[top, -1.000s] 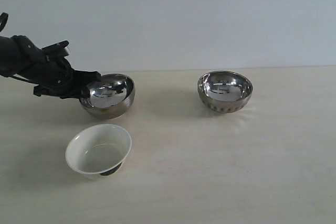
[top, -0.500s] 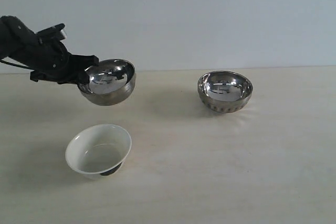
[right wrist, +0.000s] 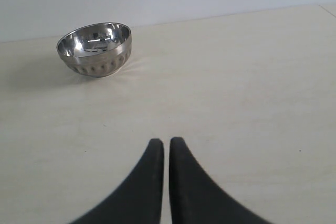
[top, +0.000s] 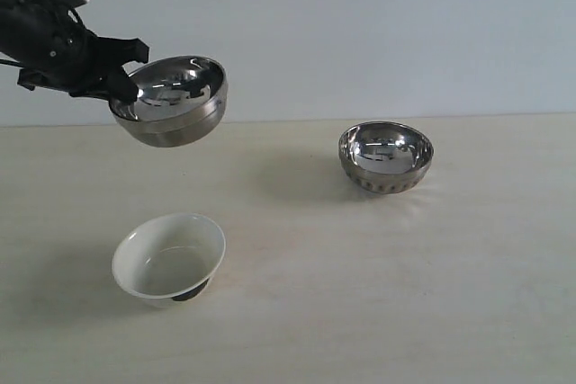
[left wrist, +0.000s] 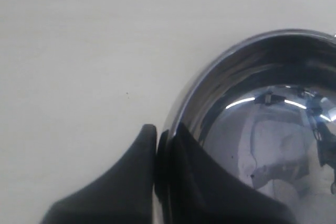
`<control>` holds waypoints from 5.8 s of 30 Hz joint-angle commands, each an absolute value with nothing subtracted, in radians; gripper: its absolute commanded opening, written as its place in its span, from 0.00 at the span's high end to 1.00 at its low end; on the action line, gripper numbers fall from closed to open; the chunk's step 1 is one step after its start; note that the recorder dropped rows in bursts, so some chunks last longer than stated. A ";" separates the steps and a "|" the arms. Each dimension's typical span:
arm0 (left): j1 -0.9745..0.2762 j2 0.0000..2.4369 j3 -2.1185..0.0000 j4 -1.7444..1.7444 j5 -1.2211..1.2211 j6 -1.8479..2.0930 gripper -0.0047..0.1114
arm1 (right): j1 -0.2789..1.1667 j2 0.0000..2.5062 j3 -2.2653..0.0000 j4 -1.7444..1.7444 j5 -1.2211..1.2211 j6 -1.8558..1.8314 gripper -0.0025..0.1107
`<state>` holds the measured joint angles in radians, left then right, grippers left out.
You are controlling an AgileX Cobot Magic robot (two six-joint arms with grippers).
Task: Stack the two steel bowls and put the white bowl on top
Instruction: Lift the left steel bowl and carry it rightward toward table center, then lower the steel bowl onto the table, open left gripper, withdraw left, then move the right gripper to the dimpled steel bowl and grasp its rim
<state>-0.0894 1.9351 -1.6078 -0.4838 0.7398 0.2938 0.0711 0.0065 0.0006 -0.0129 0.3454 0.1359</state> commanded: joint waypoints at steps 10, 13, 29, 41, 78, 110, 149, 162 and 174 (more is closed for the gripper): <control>-0.092 1.712 -1.294 -0.480 0.645 0.317 0.93 | 0.069 0.000 0.000 -0.014 0.342 0.132 0.98; -0.094 1.673 -1.243 -0.480 0.639 0.333 0.93 | 0.069 0.000 0.000 -0.014 0.342 0.132 0.98; -0.429 1.758 -1.196 -0.522 0.457 0.365 0.93 | 0.069 0.000 0.000 -0.014 0.342 0.132 0.98; -0.429 1.918 -1.274 -0.550 0.523 0.365 0.93 | 0.069 0.000 0.000 -0.014 0.342 0.132 0.98; -0.431 1.978 -1.274 -0.564 0.497 0.396 0.93 | 0.069 0.000 0.000 -0.014 0.342 0.132 0.98; -0.431 2.036 -1.274 -0.568 0.493 0.396 0.92 | 0.069 0.000 0.000 -0.011 0.342 0.132 0.98; -0.360 1.601 -1.288 -0.410 0.786 0.298 0.80 | 0.069 0.000 0.000 -0.011 0.342 0.132 0.98; -0.360 1.209 -0.857 -0.438 0.540 0.310 0.93 | 0.069 0.000 0.000 -0.011 0.342 0.132 0.98; -0.362 1.042 -0.483 -0.878 0.265 0.677 0.93 | 0.069 0.000 0.000 -0.011 0.342 0.132 0.98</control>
<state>-0.3615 1.0609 -0.5343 -0.7813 0.2987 0.5746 0.0711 0.0065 0.0006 -0.0107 0.3454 0.1359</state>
